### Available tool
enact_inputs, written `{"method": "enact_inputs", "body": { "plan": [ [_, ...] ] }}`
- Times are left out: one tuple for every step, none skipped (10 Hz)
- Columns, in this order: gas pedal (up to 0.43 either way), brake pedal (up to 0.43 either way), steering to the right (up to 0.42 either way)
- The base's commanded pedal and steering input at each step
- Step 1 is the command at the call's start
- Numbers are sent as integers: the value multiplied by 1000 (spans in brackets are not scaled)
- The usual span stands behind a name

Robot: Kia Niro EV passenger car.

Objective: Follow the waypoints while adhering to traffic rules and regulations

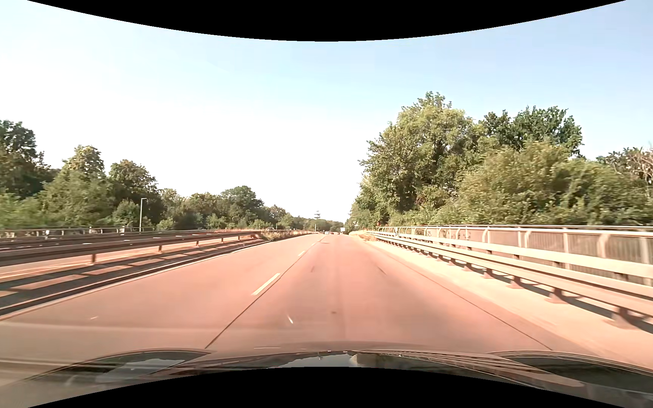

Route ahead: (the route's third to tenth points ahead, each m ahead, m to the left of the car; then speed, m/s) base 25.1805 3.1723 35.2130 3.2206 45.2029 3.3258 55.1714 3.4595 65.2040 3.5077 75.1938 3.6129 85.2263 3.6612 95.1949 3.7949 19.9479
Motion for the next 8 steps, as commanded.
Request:
{"method": "enact_inputs", "body": {
  "plan": [
    [177, 0, 1],
    [177, 0, 1],
    [177, 0, 1],
    [177, 0, 1],
    [177, 0, 1],
    [177, 0, 1],
    [177, 0, 1],
    [177, 0, 1]
  ]
}}
